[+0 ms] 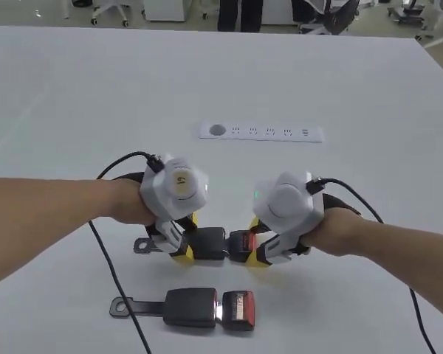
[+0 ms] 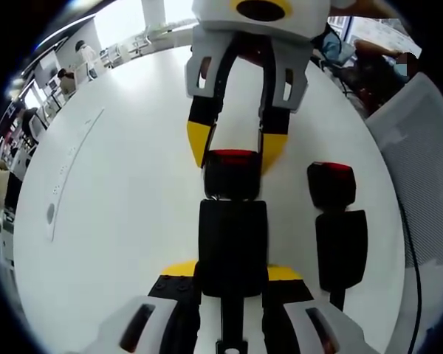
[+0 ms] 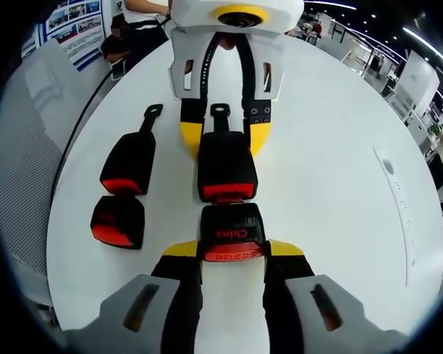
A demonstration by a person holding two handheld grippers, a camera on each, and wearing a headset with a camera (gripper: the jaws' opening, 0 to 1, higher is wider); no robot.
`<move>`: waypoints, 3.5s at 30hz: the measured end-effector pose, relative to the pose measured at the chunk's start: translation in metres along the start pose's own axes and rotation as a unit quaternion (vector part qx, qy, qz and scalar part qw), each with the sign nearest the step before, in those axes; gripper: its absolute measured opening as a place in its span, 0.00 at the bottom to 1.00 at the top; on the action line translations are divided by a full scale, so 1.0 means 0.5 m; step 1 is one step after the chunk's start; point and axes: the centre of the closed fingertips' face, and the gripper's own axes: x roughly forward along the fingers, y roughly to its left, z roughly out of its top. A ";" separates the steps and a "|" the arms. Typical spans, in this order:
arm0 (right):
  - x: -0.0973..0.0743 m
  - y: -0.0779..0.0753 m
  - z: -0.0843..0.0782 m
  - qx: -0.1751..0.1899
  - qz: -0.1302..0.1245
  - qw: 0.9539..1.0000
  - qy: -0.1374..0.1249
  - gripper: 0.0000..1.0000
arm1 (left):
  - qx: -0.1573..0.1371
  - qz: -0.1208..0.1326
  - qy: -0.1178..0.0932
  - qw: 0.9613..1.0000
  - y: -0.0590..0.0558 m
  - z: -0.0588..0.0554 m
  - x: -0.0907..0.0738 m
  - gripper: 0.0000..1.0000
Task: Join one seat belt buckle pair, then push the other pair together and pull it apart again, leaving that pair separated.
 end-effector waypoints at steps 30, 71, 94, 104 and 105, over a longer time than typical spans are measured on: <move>-0.013 -0.007 -0.032 -0.016 0.003 1.000 0.012 0.31 | -0.006 0.003 0.003 1.000 -0.001 -0.001 0.000 0.33; -0.051 -0.016 -0.096 -0.019 0.004 0.999 0.032 0.31 | -0.003 0.002 0.013 1.000 0.000 -0.001 0.002 0.33; -0.080 -0.023 -0.152 -0.005 0.007 0.999 0.042 0.32 | 0.002 0.002 0.017 1.000 0.005 -0.003 0.002 0.33; -0.085 -0.022 -0.157 -0.003 0.009 0.999 0.040 0.32 | 0.004 0.000 0.019 1.000 0.005 -0.003 0.002 0.33; -0.085 -0.022 -0.157 -0.003 0.009 0.999 0.040 0.32 | 0.003 0.000 0.020 1.000 0.006 -0.003 0.002 0.33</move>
